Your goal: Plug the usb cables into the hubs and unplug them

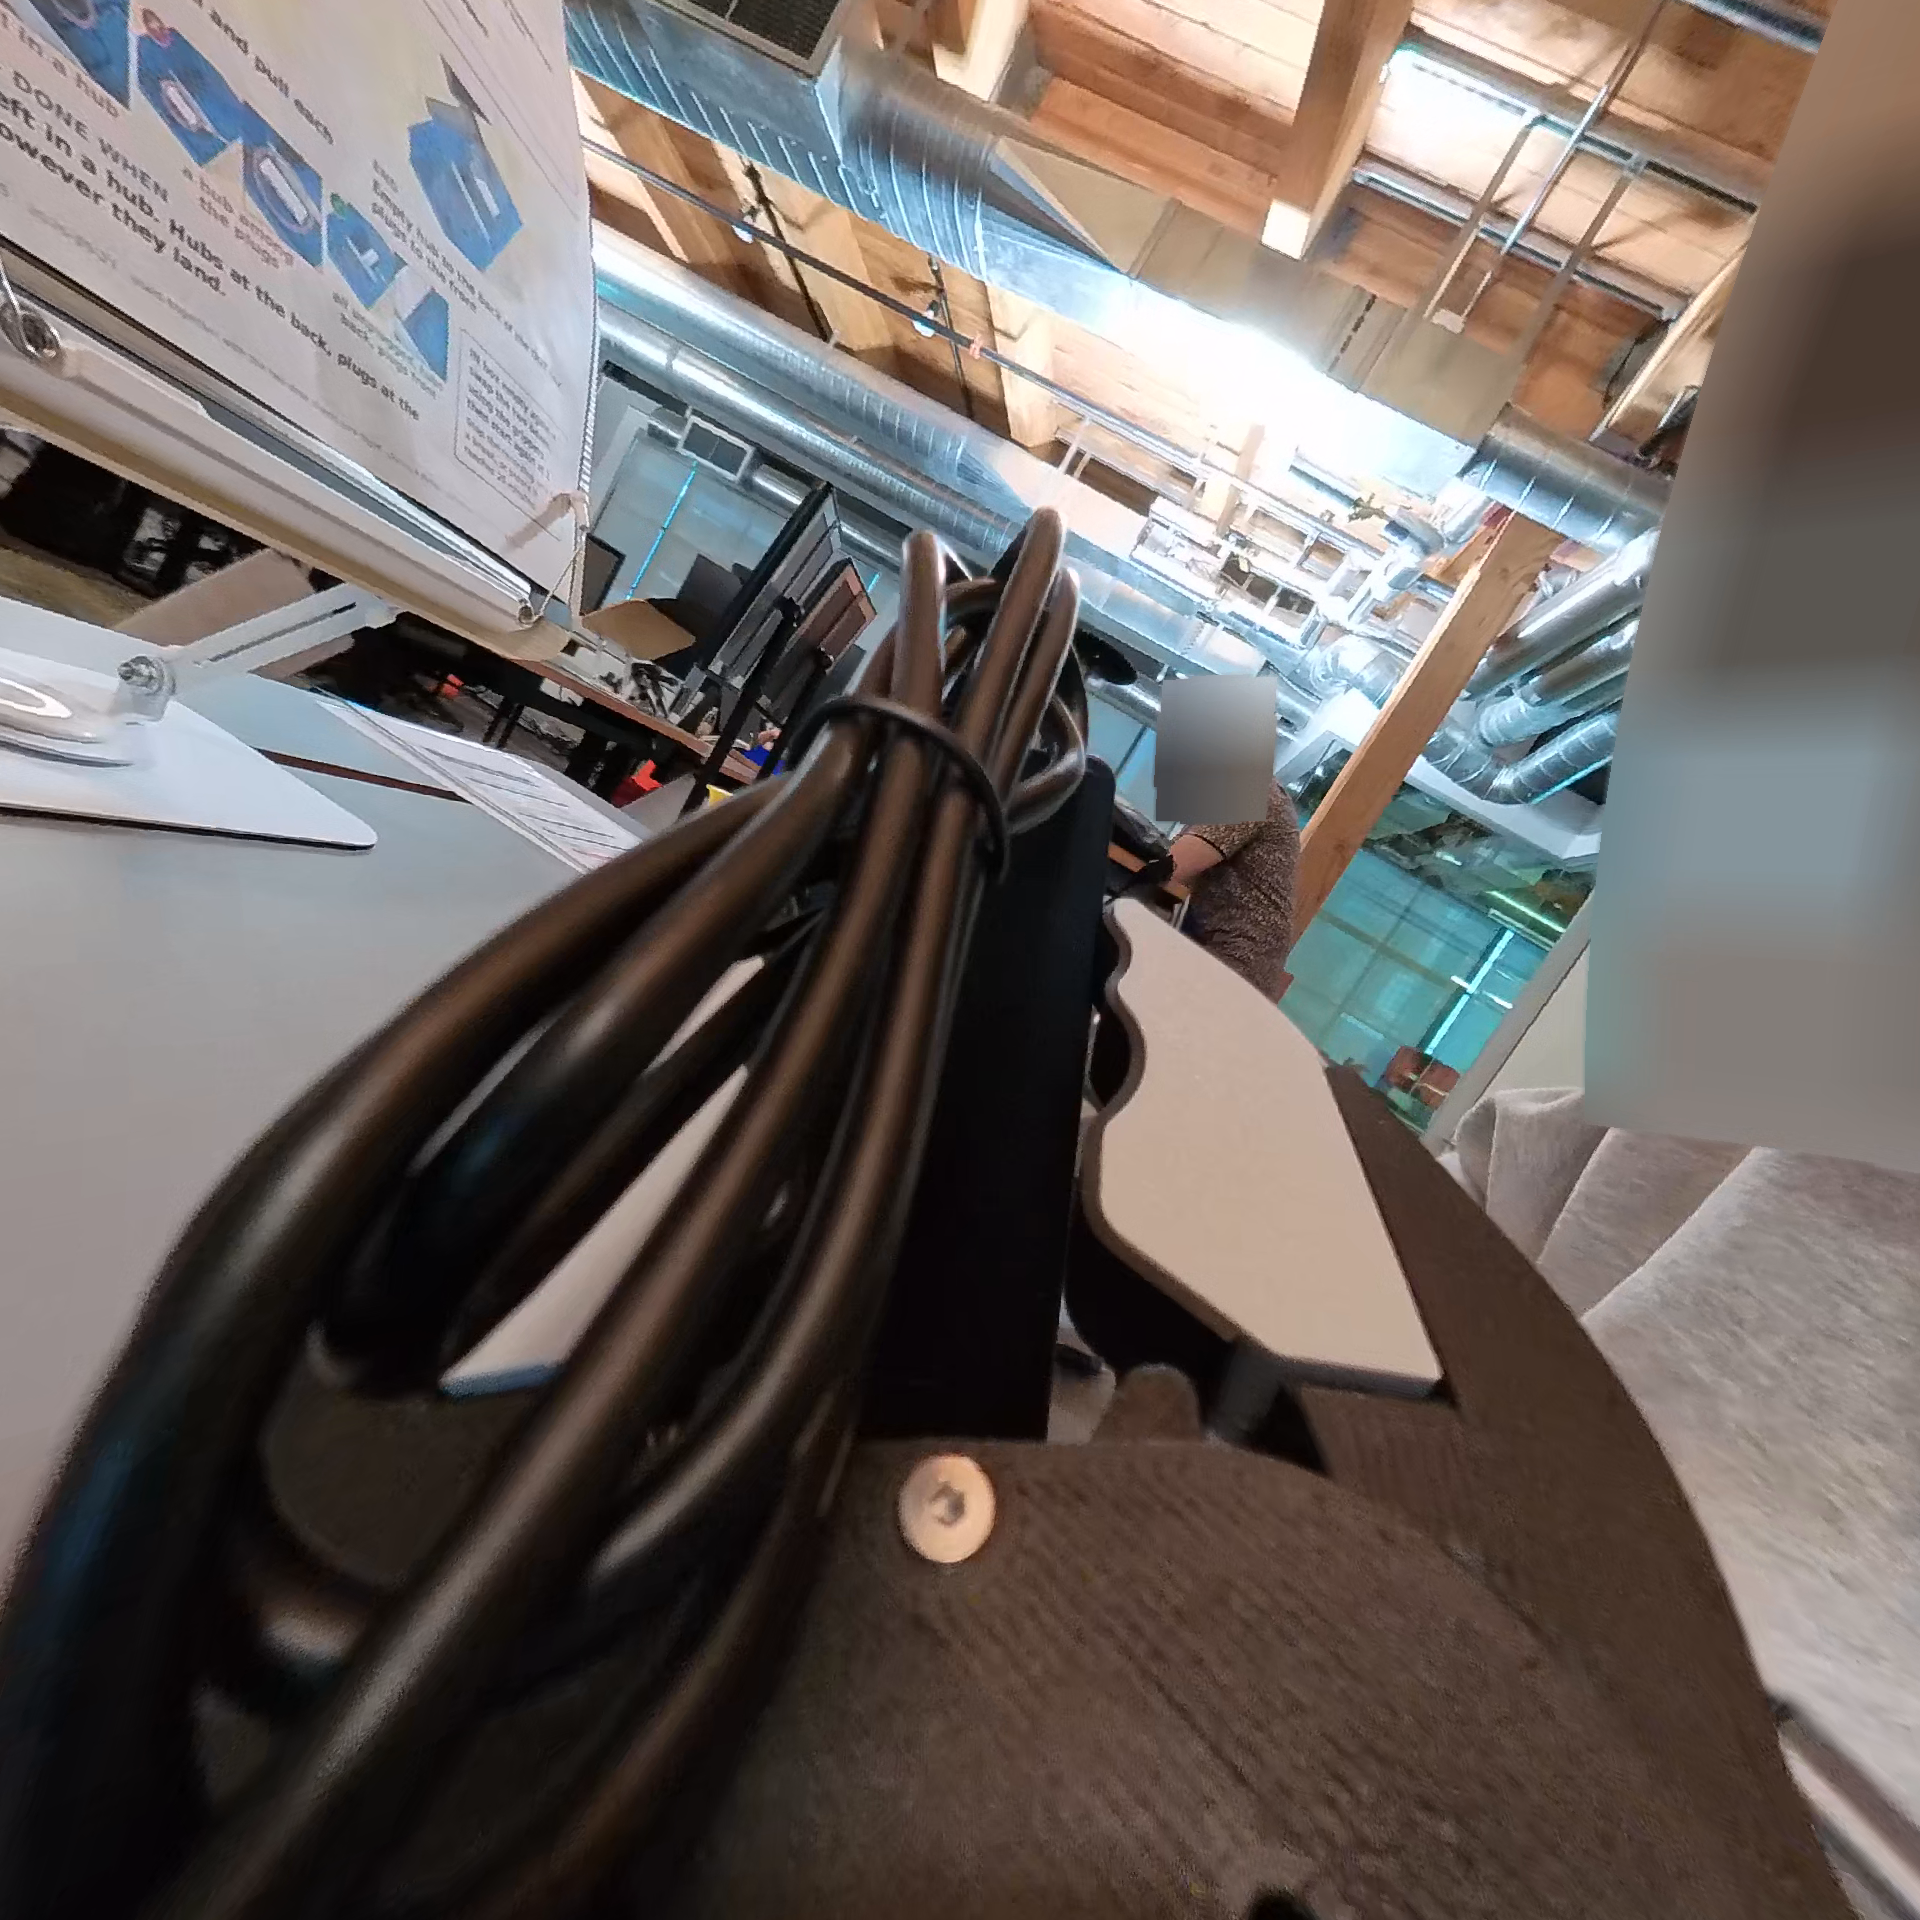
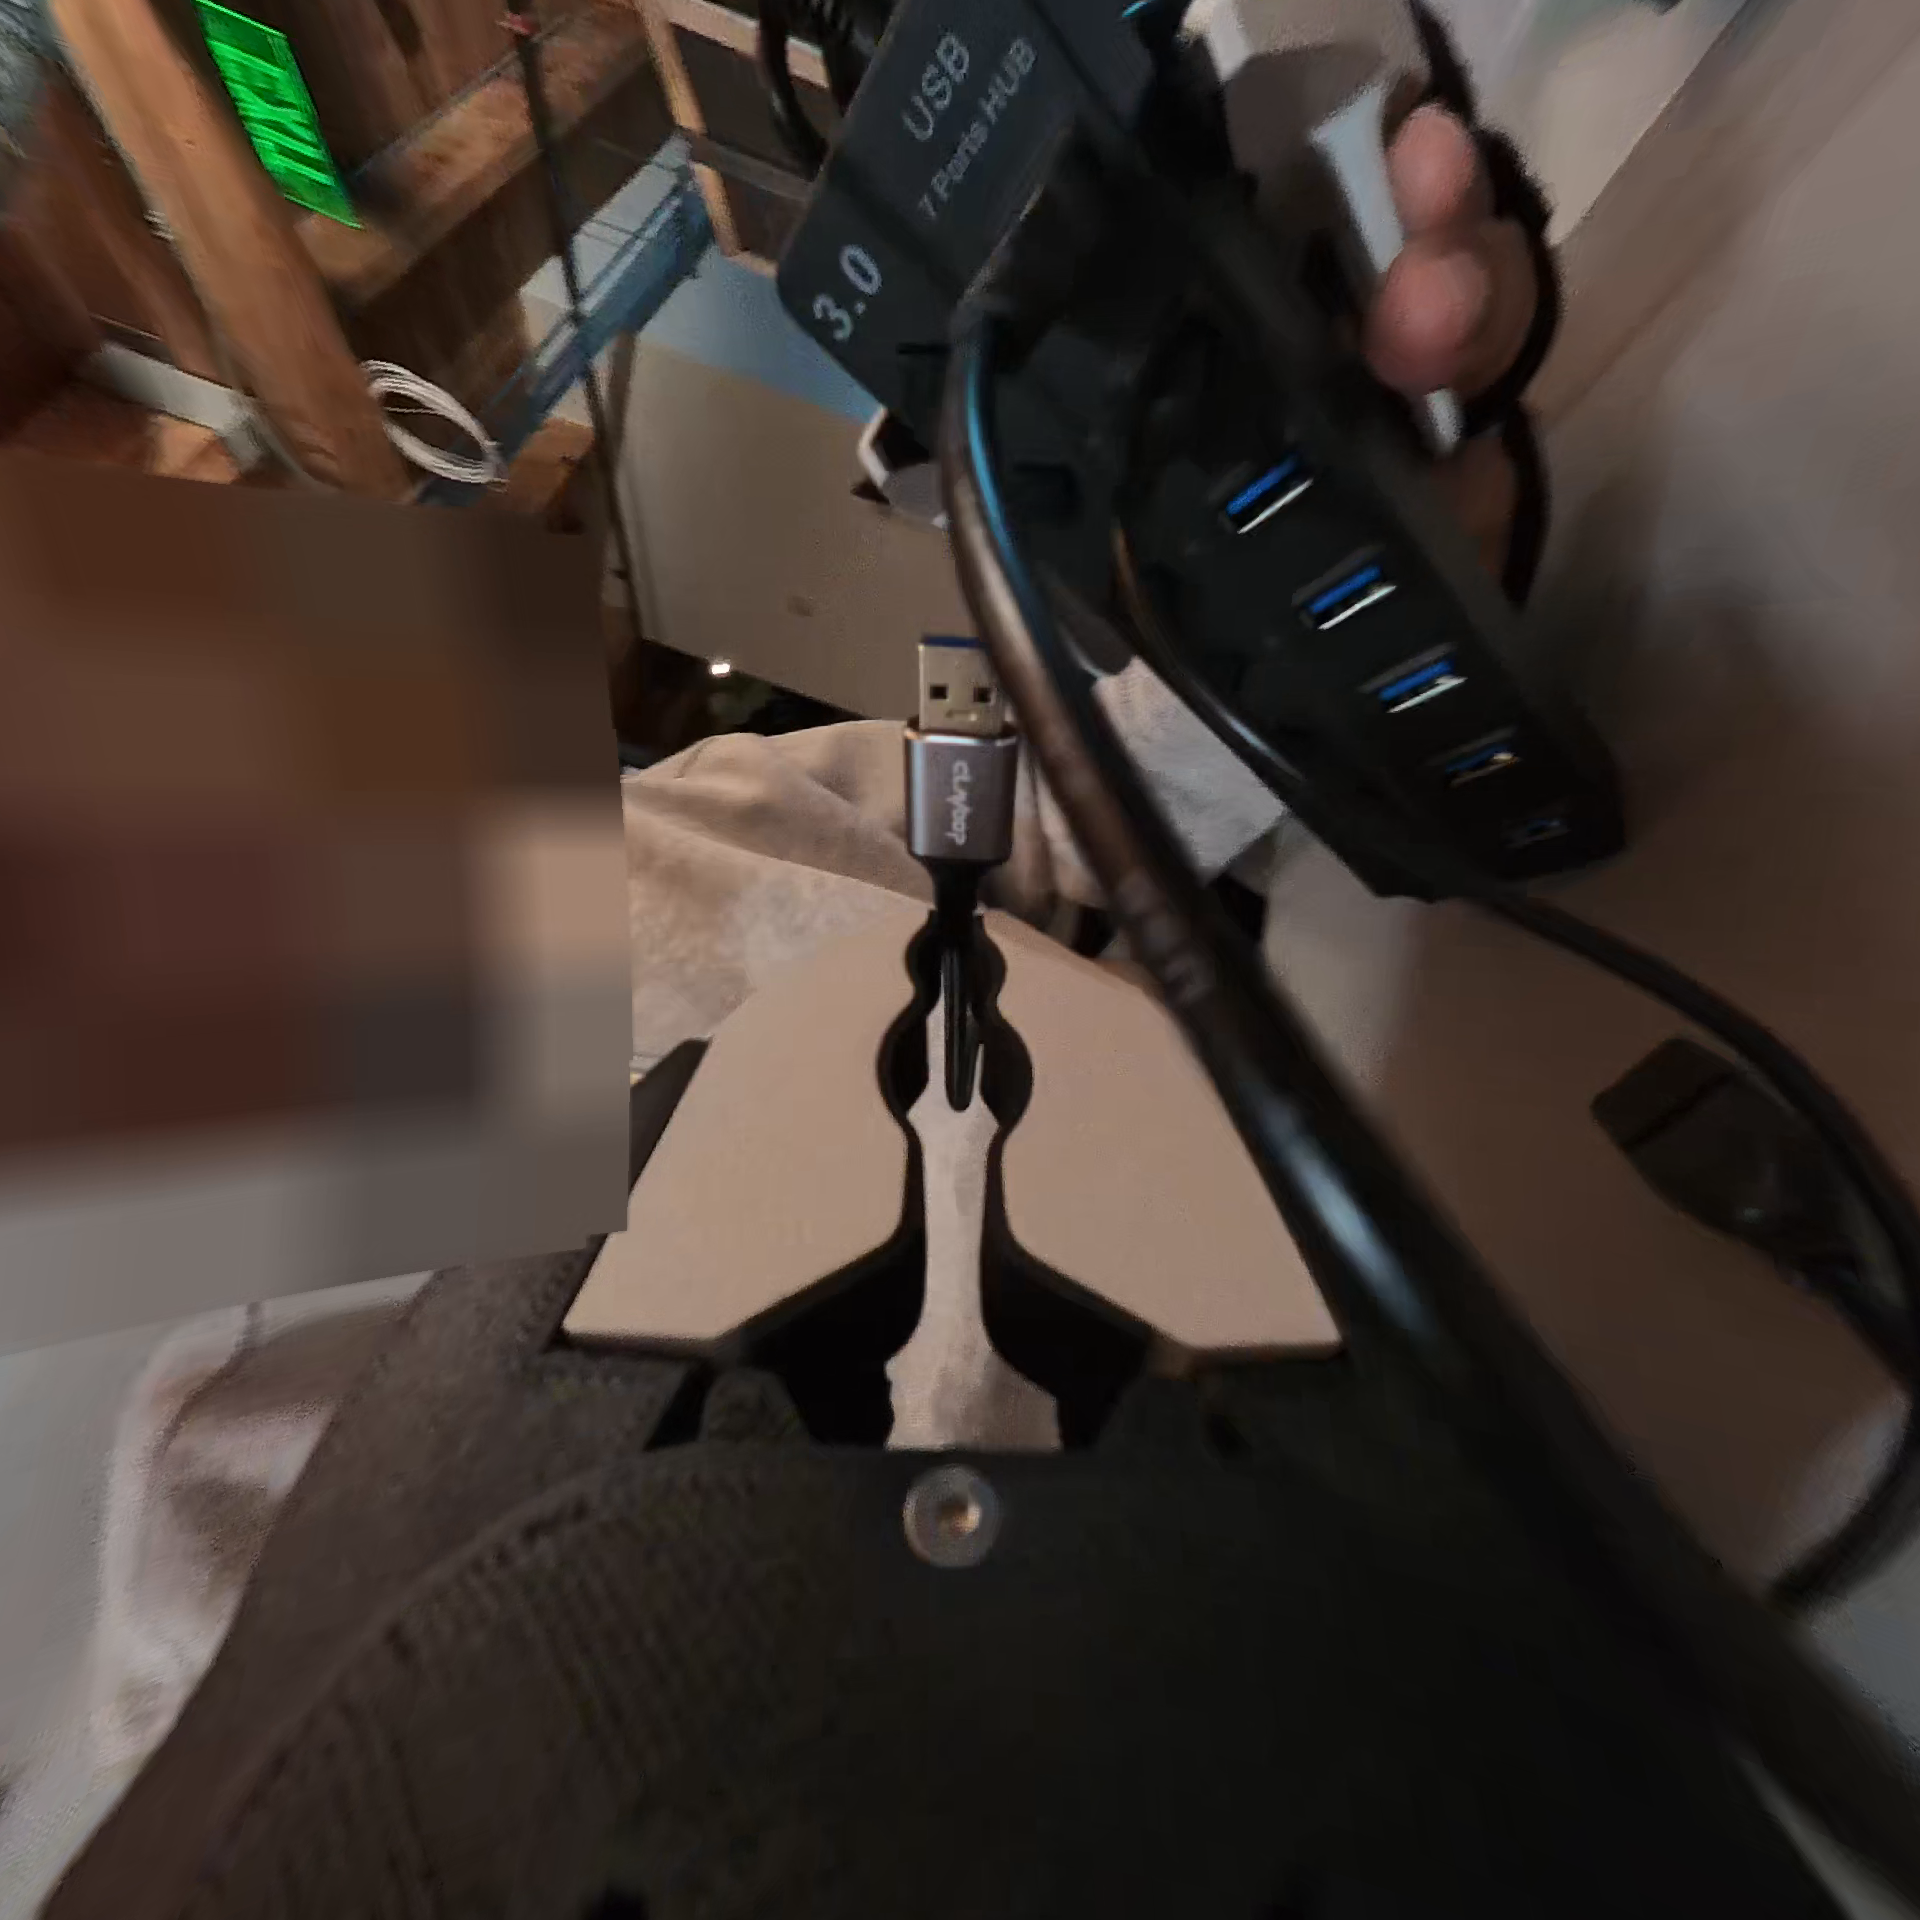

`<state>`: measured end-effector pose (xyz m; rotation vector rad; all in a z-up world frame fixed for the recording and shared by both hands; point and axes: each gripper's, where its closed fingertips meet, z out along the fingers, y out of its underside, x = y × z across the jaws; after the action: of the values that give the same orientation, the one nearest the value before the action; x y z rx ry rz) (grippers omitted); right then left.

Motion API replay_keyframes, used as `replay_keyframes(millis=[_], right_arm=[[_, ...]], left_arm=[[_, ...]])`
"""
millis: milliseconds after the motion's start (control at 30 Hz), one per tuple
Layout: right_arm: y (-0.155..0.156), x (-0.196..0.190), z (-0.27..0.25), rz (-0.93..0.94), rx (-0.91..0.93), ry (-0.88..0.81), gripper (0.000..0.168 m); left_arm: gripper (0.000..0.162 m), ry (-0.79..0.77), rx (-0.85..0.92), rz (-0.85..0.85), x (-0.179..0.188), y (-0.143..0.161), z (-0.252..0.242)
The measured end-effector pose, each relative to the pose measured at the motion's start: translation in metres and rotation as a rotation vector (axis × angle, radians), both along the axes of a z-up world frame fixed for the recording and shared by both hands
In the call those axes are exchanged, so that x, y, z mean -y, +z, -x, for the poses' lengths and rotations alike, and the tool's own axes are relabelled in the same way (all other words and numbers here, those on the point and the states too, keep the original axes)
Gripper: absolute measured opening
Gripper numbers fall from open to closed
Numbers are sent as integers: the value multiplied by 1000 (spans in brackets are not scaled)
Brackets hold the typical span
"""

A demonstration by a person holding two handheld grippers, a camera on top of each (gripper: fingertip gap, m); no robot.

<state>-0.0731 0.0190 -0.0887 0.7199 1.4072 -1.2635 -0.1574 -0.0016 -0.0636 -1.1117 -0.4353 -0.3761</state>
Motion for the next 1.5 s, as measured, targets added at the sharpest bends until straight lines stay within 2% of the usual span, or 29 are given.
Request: replay_keyframes(millis=[33,200,367,467,533,633,767,867,1067,1133,1200,1367,1500], right_arm=[[-3,-2,3,-35,-32,-26,4],[-22,-36,12,-234,-169,-178,4],[-39,-85,11,-357,-169,-312,4],[-71,-110,11,-523,-165,-388,4],[-89,-119,15,-613,-184,-413,4],[-96,-121,28,-674,-261,-454,5],[-113,-135,40,-861,-418,-504,11],[-107,-140,48,-913,-556,-564,27],[-65,-143,56,-927,-886,-747,44],[-57,-130,41,-897,-1022,-707,45],[-58,-104,15,-837,-1165,-582,49],[-92,-41,-39,-834,-1386,-230,49],[-112,-28,-38,-966,-1505,-111,33]], left_arm=[[53,8,-2,5,0,0,1],[55,84,45,14,7,-5,15],[55,170,113,-4,18,-8,33],[54,181,140,-16,21,-9,37],[54,180,153,-25,21,-10,38],[54,180,154,-25,21,-10,38],[54,181,154,-23,21,-10,38],[53,184,159,-24,21,-10,39],[54,187,164,-23,22,-11,40],[54,188,170,-24,23,-11,40],[52,189,178,-28,23,-11,41],[54,188,190,-35,24,-12,42],[54,189,185,-33,23,-11,41]])
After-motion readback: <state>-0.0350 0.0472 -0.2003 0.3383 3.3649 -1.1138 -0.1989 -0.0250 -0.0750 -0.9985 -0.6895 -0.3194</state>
